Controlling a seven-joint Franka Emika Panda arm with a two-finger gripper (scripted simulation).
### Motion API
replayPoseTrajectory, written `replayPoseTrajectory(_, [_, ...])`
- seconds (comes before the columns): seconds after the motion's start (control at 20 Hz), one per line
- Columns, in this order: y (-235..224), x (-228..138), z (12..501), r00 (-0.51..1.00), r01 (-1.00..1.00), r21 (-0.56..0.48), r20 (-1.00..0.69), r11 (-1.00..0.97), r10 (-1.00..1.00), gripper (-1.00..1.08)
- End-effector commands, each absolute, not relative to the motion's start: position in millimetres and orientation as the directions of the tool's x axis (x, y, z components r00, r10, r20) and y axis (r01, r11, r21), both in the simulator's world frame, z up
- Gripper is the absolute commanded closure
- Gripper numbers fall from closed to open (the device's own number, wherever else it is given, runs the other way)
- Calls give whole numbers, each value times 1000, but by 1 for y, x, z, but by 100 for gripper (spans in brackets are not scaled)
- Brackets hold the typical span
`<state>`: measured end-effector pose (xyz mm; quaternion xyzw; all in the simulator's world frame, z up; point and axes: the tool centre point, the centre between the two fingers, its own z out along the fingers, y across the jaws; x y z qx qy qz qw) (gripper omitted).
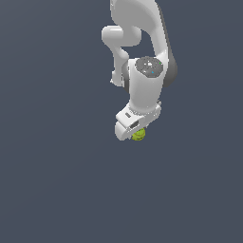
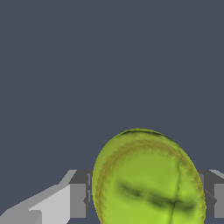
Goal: Pick up the object and move it to a goal position.
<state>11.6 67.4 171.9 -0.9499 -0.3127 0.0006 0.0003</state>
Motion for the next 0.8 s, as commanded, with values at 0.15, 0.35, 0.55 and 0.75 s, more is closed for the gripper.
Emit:
replayPoseTrajectory(0.15, [71,21,234,804,594,-1,1,-804,594,108])
replayPoseTrajectory(0.35, [73,28,277,804,595,-1,1,-804,595,108])
replayPoseTrajectory(0.55, [76,36,317,804,595,-1,1,-804,595,108])
replayPoseTrajectory(0.75, [77,43,354,804,594,-1,1,-804,594,108])
